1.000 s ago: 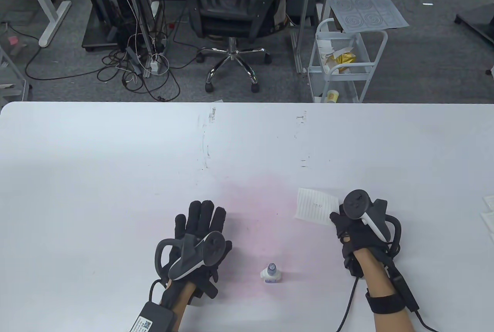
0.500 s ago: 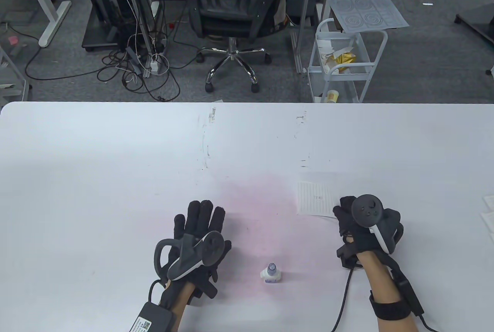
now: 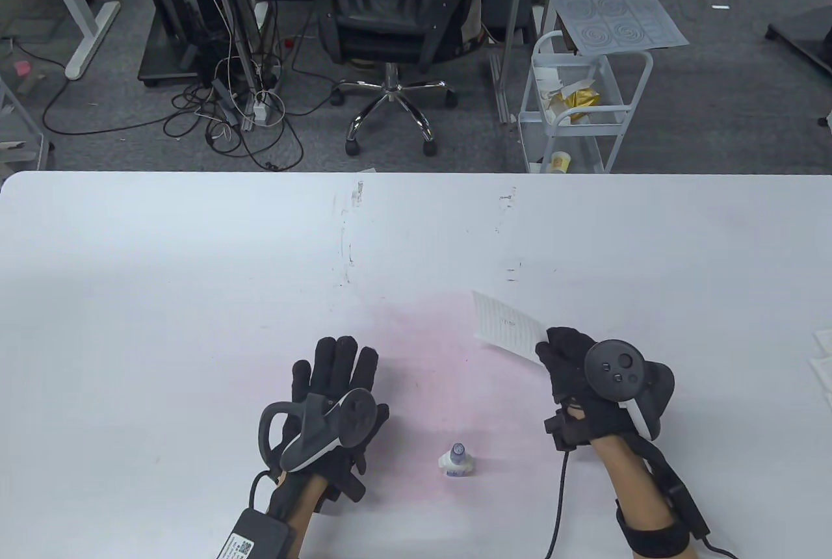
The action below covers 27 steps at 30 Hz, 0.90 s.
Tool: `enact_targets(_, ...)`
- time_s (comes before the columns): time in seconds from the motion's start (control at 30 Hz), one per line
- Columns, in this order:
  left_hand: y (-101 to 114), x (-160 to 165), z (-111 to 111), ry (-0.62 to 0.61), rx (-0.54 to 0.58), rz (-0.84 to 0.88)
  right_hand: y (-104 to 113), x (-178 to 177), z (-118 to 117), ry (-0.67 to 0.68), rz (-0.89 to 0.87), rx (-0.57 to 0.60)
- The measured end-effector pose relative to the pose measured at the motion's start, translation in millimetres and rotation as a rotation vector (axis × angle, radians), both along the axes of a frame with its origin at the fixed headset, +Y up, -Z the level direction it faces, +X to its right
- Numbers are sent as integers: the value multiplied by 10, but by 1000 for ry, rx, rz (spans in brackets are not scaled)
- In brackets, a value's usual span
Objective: Brush correction fluid to cover black text
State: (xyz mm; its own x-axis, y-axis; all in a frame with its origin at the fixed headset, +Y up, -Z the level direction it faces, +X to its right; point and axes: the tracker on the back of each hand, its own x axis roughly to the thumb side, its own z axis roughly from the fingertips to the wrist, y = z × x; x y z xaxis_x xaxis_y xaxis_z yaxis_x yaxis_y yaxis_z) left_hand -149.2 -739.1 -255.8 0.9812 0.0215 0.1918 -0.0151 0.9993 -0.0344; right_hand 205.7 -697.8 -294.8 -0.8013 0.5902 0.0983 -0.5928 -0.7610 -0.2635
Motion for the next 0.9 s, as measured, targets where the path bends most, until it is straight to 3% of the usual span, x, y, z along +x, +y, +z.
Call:
enact_targets(0.47, 6, -7, -1, 4, 1, 3, -54, -322, -86, 208, -199, -118)
enact_targets(0.9, 10, -15, -2, 6, 5, 2, -308, -646, -211, 274, -181, -293)
